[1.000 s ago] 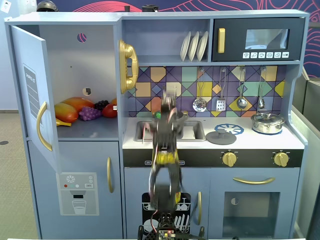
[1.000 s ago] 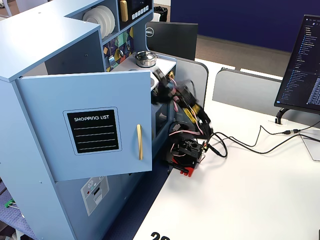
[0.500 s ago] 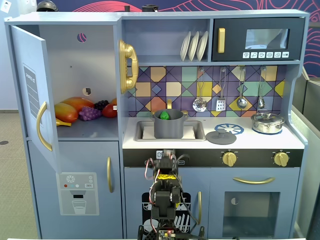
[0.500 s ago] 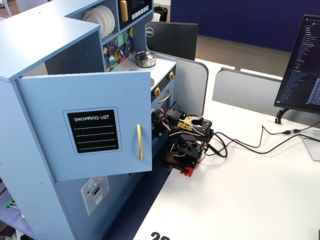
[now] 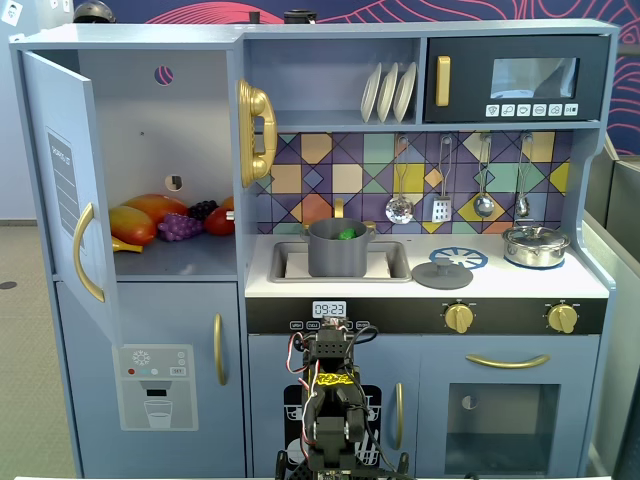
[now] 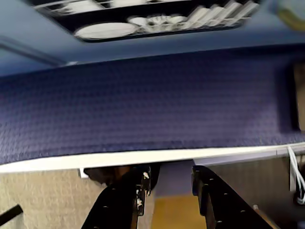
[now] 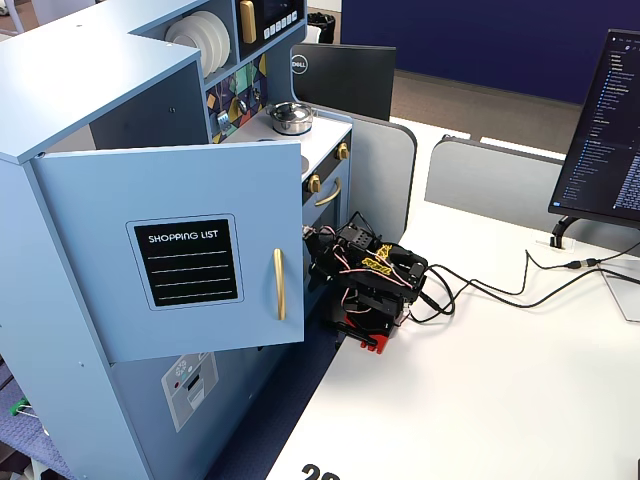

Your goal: Pick up the green pineapple from the left cabinet and place it in the gray recipient

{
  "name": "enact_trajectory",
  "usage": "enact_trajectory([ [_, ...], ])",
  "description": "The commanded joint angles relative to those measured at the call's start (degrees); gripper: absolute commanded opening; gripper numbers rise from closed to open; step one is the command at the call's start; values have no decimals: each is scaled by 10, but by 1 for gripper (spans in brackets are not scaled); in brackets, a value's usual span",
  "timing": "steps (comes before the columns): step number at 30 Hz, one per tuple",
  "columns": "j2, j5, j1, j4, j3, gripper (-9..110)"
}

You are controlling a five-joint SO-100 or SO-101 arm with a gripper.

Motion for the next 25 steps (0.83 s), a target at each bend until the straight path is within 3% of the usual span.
enact_trajectory([
  [1,-3,16,-10,100,0,0],
  [25,-2,16,-14,100,0,5],
])
